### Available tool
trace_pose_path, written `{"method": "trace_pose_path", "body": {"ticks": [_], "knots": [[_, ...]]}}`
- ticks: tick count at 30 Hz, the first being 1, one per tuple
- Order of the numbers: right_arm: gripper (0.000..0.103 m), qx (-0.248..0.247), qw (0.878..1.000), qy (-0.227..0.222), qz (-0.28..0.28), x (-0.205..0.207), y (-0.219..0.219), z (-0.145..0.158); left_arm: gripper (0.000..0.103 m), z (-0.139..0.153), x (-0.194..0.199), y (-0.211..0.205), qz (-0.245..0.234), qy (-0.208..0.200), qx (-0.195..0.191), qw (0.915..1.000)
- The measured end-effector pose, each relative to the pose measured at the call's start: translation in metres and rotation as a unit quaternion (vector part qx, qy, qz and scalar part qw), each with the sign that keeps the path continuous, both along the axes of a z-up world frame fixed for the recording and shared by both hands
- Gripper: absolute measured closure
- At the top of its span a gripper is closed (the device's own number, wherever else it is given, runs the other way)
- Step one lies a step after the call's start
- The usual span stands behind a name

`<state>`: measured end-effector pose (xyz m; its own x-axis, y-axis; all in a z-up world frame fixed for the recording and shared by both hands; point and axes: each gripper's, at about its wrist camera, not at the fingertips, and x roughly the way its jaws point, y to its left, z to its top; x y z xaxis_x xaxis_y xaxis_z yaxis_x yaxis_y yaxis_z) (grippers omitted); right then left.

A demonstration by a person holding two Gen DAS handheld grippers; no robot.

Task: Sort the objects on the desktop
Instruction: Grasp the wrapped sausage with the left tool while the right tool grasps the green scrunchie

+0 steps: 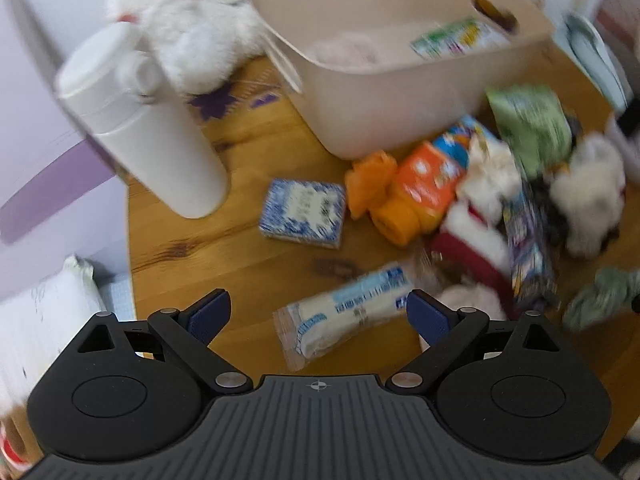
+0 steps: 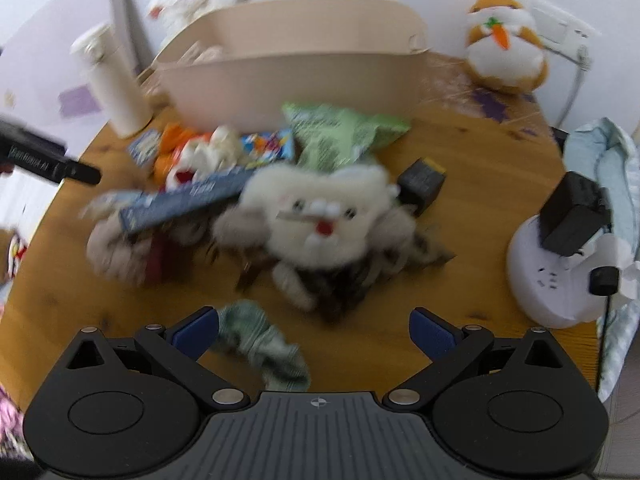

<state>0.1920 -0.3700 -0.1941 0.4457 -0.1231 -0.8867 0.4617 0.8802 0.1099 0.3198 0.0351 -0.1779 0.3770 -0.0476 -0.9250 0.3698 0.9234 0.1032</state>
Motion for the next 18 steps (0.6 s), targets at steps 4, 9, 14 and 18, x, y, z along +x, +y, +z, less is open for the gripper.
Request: {"method": "trace_pose_path", "body": {"ticks": [4,9,14,18], "knots": [[0.0,0.003,0.998,0.023,0.051,0.004,0.012,-0.015,0.007,-0.017,0.0,-0.003,-0.054,0.007,0.025,0.9982],[0.0,-0.004,0.994,0.041,0.105,0.007,0.024,-0.029,0.007,-0.034,0.003,-0.003,-0.095,0.03,0.022,0.9948],[0.002,-0.02,0.988,0.047,0.148,0.014,0.035,-0.04,0.007,-0.055,0.013,-0.007,-0.12,0.033,0.054,0.9907],[0.014,-0.021,0.987,0.06,0.144,0.023,0.033,-0.05,0.007,-0.062,0.018,-0.009,-0.133,0.024,0.053,0.9894]]}}
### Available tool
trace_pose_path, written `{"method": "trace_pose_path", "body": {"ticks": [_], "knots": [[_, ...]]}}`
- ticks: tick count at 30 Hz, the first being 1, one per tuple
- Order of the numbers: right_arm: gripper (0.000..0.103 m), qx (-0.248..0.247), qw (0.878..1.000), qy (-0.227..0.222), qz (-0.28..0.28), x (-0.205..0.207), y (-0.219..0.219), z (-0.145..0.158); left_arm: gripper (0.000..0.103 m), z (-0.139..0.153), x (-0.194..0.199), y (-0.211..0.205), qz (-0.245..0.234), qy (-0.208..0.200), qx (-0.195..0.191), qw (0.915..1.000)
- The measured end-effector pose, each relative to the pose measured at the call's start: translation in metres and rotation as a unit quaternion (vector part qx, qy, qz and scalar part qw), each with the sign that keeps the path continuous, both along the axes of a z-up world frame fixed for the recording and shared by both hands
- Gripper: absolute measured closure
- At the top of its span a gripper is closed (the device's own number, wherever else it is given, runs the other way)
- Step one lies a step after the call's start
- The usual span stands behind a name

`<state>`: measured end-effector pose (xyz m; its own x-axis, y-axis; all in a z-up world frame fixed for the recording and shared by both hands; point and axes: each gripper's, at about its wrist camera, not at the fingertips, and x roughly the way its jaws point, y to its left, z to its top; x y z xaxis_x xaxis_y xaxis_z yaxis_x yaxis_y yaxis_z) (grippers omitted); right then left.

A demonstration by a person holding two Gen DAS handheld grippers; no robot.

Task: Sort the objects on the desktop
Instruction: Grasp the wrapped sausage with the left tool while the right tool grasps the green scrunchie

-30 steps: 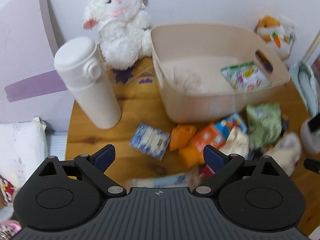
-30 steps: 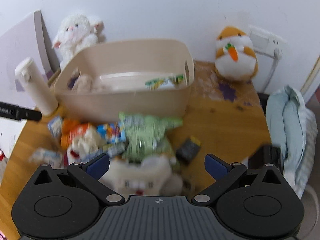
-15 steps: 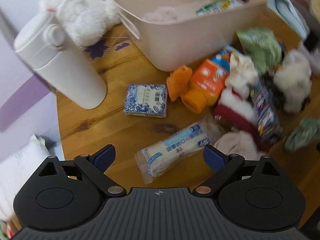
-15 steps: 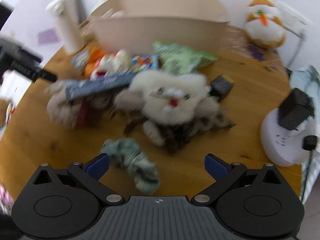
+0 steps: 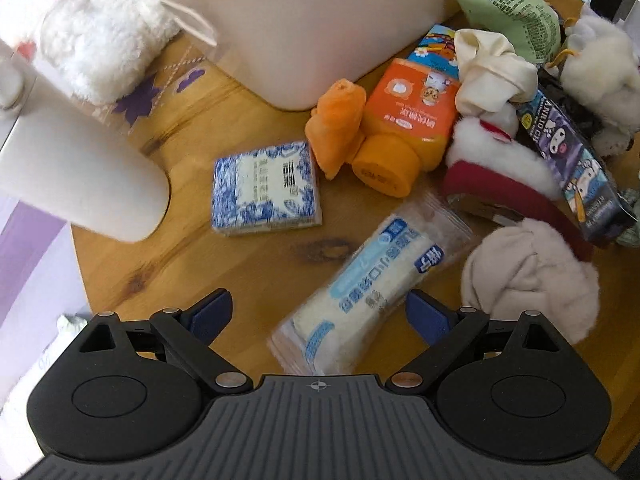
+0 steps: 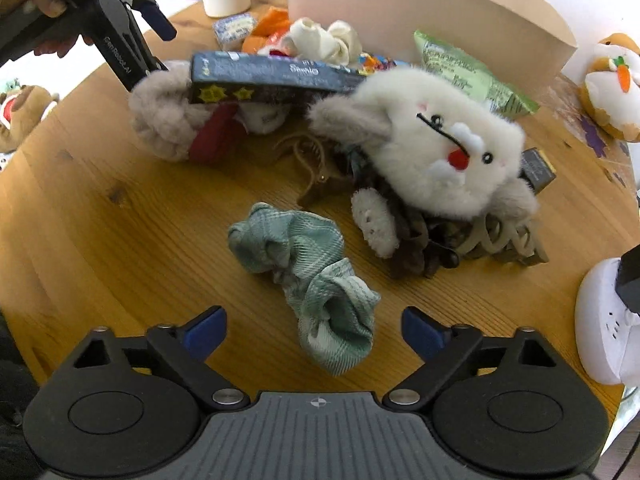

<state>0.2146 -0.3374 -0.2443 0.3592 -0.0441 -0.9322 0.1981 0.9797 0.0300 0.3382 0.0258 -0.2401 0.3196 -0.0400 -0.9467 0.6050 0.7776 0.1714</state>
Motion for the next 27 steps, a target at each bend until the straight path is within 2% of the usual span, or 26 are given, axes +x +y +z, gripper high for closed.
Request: {"method": "trace_pose_path", "body": {"ticks": [3,4,6,7,9,10,11,12,14,20,27], "knots": [[0.023,0.011,1.0,0.004,-0.021,0.004,-0.007,-0.005,0.007,-0.002,0.005,0.0,-0.003,0.002,-0.014,0.9999],[0.023,0.012,1.0,0.0,-0.025,0.004,-0.008,-0.005,0.009,-0.002,0.006,0.0,-0.001,0.004,-0.017,0.9998],[0.03,0.01,1.0,-0.006,-0.028,0.005,-0.009,-0.004,0.018,-0.001,0.008,0.001,0.0,0.014,-0.035,0.9993],[0.033,0.01,1.0,-0.008,-0.028,0.006,-0.01,-0.003,0.027,0.0,0.008,0.002,0.001,0.021,-0.046,0.9987],[0.049,0.014,0.999,-0.011,-0.031,0.007,-0.012,-0.001,0.034,0.001,0.007,0.0,0.0,0.024,-0.054,0.9982],[0.052,0.015,0.999,-0.011,-0.035,0.008,-0.014,0.001,0.037,0.001,0.006,0.0,-0.003,0.024,-0.055,0.9982],[0.06,0.019,0.999,-0.012,-0.041,0.008,-0.016,0.002,0.043,0.001,0.005,-0.002,-0.004,0.025,-0.057,0.9981],[0.072,0.024,0.998,-0.013,-0.049,0.008,-0.018,0.004,0.046,0.002,0.004,-0.002,-0.004,0.027,-0.058,0.9979],[0.084,0.034,0.997,-0.009,-0.066,0.007,-0.025,0.004,0.054,0.004,0.0,-0.005,-0.007,0.028,-0.055,0.9981],[0.088,0.038,0.998,-0.006,-0.059,-0.003,-0.022,0.008,0.069,0.009,-0.011,-0.008,-0.016,0.023,-0.057,0.9979],[0.088,0.031,0.997,-0.019,-0.064,-0.011,-0.018,0.013,0.079,0.015,-0.024,-0.007,-0.007,0.017,-0.073,0.9972]]}}
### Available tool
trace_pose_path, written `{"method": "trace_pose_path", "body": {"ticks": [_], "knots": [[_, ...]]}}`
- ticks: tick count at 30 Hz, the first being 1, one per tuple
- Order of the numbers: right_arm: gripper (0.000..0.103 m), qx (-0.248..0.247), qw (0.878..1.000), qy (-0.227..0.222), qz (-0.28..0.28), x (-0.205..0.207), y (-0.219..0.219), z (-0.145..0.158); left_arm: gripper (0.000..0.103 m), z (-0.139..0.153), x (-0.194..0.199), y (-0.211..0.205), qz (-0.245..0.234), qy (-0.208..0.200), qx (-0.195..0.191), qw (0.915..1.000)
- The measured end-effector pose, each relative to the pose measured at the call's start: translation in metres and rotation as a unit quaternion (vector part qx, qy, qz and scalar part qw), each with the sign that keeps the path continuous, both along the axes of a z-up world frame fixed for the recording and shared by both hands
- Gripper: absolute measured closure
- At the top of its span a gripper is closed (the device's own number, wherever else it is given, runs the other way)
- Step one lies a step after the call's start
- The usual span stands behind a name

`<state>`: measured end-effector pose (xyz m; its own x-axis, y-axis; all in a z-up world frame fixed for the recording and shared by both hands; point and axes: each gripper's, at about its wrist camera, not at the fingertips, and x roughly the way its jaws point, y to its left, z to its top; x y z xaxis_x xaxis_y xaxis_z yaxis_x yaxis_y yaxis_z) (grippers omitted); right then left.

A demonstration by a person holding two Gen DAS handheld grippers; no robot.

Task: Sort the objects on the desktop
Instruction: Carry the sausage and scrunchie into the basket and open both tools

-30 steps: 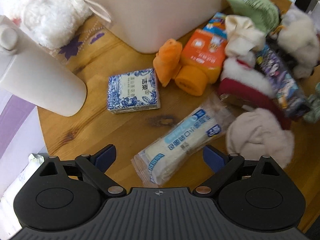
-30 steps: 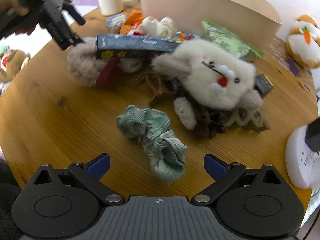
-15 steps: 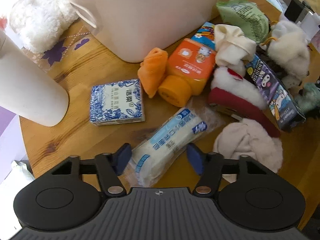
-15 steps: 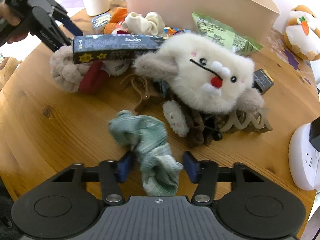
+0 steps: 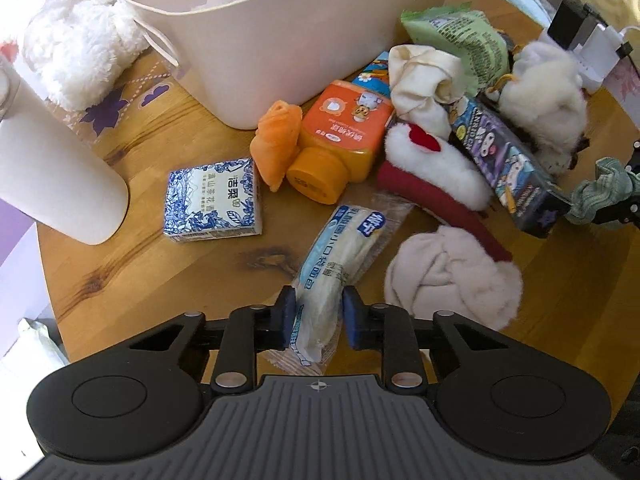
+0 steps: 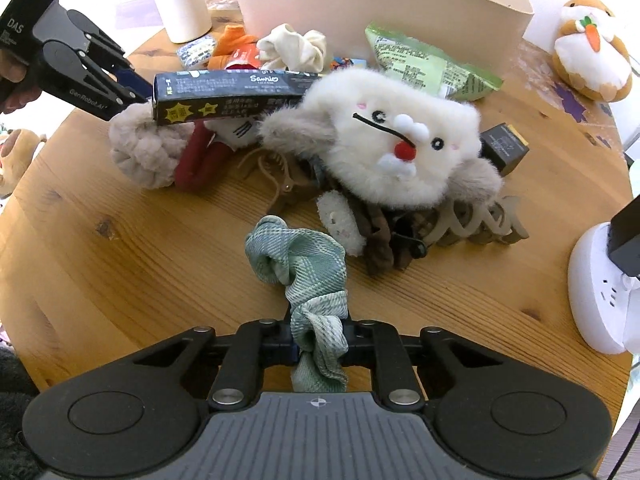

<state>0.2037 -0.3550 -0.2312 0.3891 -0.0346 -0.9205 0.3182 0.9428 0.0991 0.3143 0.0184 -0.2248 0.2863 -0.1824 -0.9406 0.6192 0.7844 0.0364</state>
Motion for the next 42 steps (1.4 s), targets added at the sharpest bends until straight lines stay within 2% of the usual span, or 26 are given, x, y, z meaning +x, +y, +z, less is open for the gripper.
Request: {"method": "trace_pose_path", "body": {"ticks": [9,24,33,42], "knots": [[0.089,-0.012,1.0,-0.016,-0.014,-0.013,-0.003,0.011,0.084,0.003,-0.011,0.002,0.004,-0.009,-0.018,0.9998],[0.089,-0.019,0.999,-0.038,-0.021,-0.028,-0.013,0.037,0.086,0.035,-0.027,0.026,0.024,-0.027,-0.057,0.9977],[0.089,-0.039,0.997,-0.068,-0.024,-0.024,-0.034,0.067,0.086,0.081,-0.018,0.034,0.021,-0.069,-0.087,0.9936],[0.089,-0.082,0.991,-0.105,-0.032,0.001,-0.071,0.096,0.086,0.137,0.018,0.021,0.033,-0.13,-0.133,0.982]]}}
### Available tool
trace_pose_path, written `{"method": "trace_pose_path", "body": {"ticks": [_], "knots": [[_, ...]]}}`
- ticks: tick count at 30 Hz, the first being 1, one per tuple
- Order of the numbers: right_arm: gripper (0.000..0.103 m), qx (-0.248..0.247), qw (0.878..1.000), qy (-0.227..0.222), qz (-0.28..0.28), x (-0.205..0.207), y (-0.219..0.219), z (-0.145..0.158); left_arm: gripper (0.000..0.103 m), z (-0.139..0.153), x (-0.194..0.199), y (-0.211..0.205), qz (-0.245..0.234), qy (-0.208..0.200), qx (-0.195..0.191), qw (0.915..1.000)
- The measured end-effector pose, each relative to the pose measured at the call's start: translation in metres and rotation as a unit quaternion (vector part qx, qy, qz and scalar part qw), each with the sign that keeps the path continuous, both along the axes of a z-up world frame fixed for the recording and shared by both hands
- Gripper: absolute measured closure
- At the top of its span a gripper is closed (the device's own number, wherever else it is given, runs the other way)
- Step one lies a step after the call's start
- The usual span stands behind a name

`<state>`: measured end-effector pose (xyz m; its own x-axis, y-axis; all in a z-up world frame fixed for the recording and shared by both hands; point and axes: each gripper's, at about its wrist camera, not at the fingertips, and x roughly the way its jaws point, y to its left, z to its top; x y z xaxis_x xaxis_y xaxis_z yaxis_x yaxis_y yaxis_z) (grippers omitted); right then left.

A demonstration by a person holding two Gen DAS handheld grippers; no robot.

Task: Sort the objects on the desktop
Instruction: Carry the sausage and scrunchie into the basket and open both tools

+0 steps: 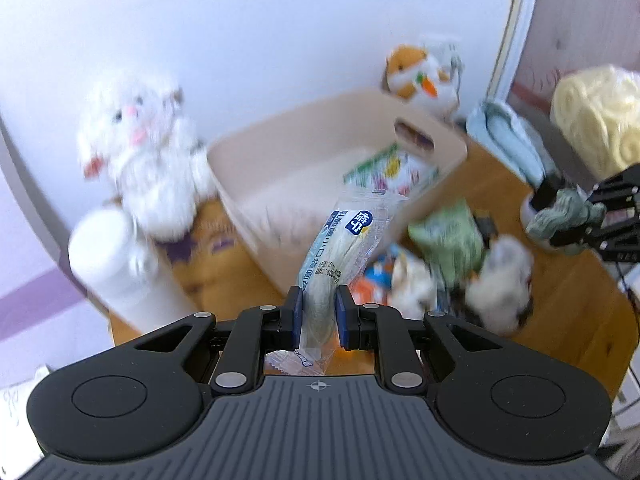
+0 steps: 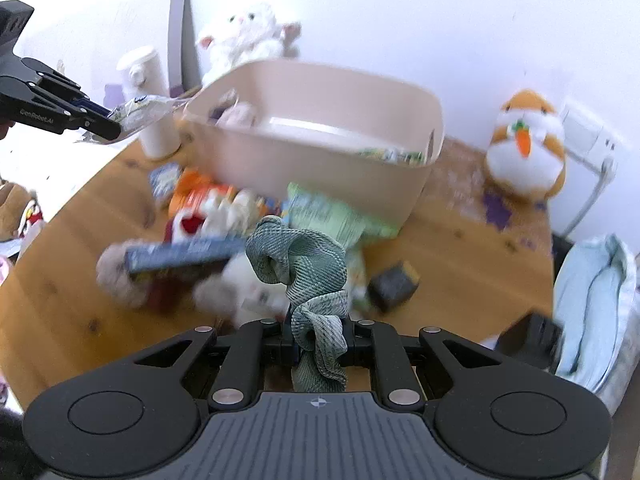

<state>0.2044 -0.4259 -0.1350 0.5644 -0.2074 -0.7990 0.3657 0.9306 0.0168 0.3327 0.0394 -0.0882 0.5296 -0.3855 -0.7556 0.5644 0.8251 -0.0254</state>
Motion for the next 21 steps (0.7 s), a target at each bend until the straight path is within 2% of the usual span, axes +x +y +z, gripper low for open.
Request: {"method": "trace_pose_path", "body": {"ticks": [6,11,15,21], "knots": [[0.089,-0.025,0.999,-0.022,0.0,0.026,-0.026,0.02,0.086,0.022,0.035,-0.018,0.017,-0.031,-0.017,0.9993],[0.089,-0.038,0.999,-0.037,0.002,0.05,-0.052,0.034,0.086,0.027,0.061,-0.041,0.036,-0.043,-0.02,0.9982],[0.089,-0.039,0.998,-0.05,-0.014,0.069,-0.076,0.039,0.086,0.018,0.078,-0.064,0.043,-0.041,-0.012,0.9982],[0.089,-0.018,0.997,-0.058,-0.041,0.101,-0.112,0.034,0.086,-0.012,0.1,-0.091,0.067,-0.01,0.017,0.9976]]}}
